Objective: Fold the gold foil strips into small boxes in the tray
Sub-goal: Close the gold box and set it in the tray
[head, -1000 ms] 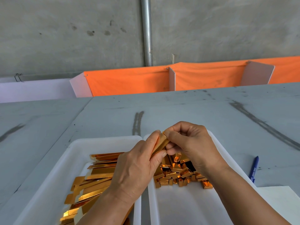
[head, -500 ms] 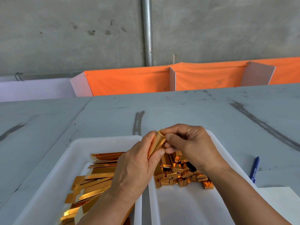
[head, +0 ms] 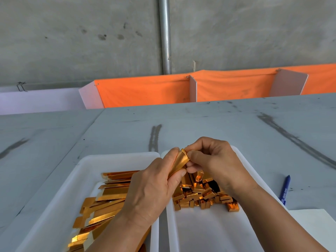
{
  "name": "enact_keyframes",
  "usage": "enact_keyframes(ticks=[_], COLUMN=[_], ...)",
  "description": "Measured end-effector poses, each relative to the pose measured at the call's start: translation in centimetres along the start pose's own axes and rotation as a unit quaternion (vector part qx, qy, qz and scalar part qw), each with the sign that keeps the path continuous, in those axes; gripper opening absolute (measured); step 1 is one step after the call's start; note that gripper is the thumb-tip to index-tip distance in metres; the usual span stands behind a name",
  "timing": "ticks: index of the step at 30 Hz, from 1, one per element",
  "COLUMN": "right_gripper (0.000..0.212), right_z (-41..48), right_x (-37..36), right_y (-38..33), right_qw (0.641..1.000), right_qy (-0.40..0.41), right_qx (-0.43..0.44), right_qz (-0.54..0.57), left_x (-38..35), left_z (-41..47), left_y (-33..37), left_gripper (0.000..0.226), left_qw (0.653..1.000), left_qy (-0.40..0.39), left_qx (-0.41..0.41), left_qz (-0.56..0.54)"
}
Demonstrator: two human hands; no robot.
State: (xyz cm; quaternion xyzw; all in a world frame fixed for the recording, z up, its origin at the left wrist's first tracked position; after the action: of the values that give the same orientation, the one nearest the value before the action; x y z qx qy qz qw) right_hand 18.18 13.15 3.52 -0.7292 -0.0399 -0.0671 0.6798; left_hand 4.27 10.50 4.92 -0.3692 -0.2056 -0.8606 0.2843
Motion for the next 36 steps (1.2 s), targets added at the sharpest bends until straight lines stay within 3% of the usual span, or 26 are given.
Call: enact_keyframes(ticks=[3, 11, 18, 27, 36], right_gripper=[0.009, 0.012, 0.008, 0.022, 0.007], right_z=[0.2, 0.0, -0.1, -0.5, -0.2], right_x=[-0.2, -0.1, 0.1, -0.8, -0.7], right_y=[0.5, 0.1, -0.1, -0.7, -0.3], right_qw=[0.998, 0.997, 0.998, 0.997, 0.994], right_qy=[-0.033, -0.062, -0.037, -0.069, -0.078], right_qx=[-0.038, -0.052, -0.03, -0.005, -0.028], right_qz=[0.037, 0.01, -0.043, 0.017, 0.077], left_x=[-0.1, -0.4, -0.7, -0.4, 0.1], left_z=[0.0, -0.2, -0.4, -0.5, -0.5], left_y=[0.1, -0.1, -0.5, -1.2, -1.0], left_gripper=[0.051, 0.053, 0.055, 0.049, 0.047], left_qw=[1.0, 0.998, 0.998, 0.998, 0.997], left_qy=[-0.007, -0.031, -0.027, 0.019, 0.033], left_qx=[-0.013, -0.033, -0.032, 0.011, 0.014], left_qz=[-0.011, -0.045, -0.049, -0.059, -0.069])
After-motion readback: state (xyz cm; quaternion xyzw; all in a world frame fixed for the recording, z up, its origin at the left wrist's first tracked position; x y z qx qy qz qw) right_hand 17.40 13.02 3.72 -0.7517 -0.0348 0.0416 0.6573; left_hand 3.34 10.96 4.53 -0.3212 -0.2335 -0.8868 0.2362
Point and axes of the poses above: each hand's wrist, its own z-axis towards the middle knuckle, its own x-axis out of the back of the hand, y = z × x, the point moved 10 cm from there along z, towards the middle knuckle, and after that the axes turned 14 degrees about -x, right-handed, at the moved point
